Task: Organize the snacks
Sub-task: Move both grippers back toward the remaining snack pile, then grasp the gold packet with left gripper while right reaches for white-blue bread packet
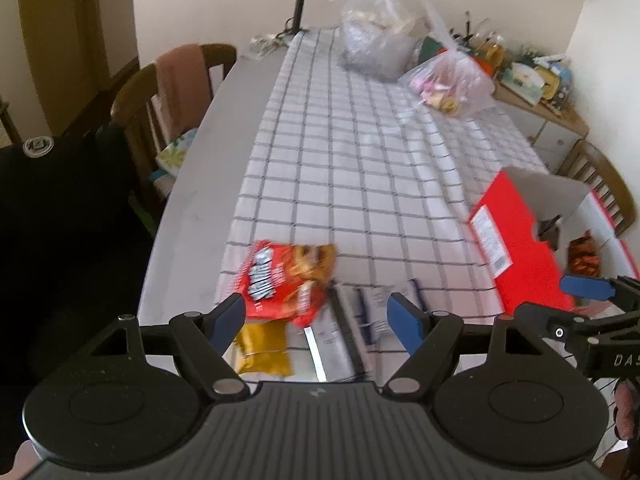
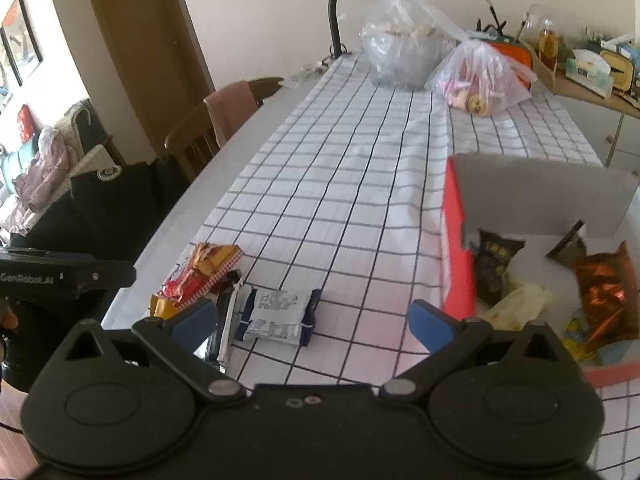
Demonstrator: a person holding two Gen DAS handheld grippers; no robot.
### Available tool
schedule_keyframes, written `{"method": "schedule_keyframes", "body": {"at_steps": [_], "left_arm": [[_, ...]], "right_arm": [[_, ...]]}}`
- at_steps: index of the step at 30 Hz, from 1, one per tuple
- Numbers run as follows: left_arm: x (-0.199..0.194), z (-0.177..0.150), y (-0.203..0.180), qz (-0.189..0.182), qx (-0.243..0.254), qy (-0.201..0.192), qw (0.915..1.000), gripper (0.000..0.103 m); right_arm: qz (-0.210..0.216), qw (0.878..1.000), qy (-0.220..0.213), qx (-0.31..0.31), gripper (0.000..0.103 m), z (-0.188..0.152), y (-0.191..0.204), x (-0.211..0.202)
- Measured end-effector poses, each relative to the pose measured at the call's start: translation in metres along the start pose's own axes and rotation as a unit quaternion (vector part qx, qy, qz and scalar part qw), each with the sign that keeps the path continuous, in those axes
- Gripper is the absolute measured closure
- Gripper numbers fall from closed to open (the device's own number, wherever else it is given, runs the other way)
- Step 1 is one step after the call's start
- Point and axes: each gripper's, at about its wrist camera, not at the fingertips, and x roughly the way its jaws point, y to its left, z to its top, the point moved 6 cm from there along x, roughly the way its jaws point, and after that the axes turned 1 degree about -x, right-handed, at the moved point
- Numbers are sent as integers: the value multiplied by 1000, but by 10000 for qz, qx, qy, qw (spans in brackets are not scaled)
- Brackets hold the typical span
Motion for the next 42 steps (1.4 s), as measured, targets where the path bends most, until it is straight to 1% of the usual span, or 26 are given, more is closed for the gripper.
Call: {"method": "schedule_keyframes", "body": {"at_steps": [5,8,14,20,24,28,32,35,42], "left_arm": [[21,-12,21,209,37,225,9995,25],[35,-20,33,269,2,418,9988,25],[61,-34,42,367,125,828,9958,25],[84,-41,42,495,223,1096,9925,25],[96,-38,41,574,217,1185,9911,25],[106,-39,38,651,326,1255,9894,25],[115,-38,41,741,217,1406,9871,25],[119,-39,39,762,240,1456,9861,25],[125,-34,34,707,206,1519,9856,28]], "right_arm": [[-63,9997,231,-43,1,-7,14,26],[-101,9993,351,-95,1,-11,21,39],[-188,9978,614,-175,1,-17,29,64],[-319,9953,885,-233,3,-22,33,92],[-413,9938,1001,-259,4,-23,33,106],[-532,9925,1039,-362,5,-20,35,117],[-672,9910,1067,-451,6,-18,37,126],[-695,9898,1123,-533,7,-19,40,131],[-696,9883,1247,-542,18,-23,40,139]]}}
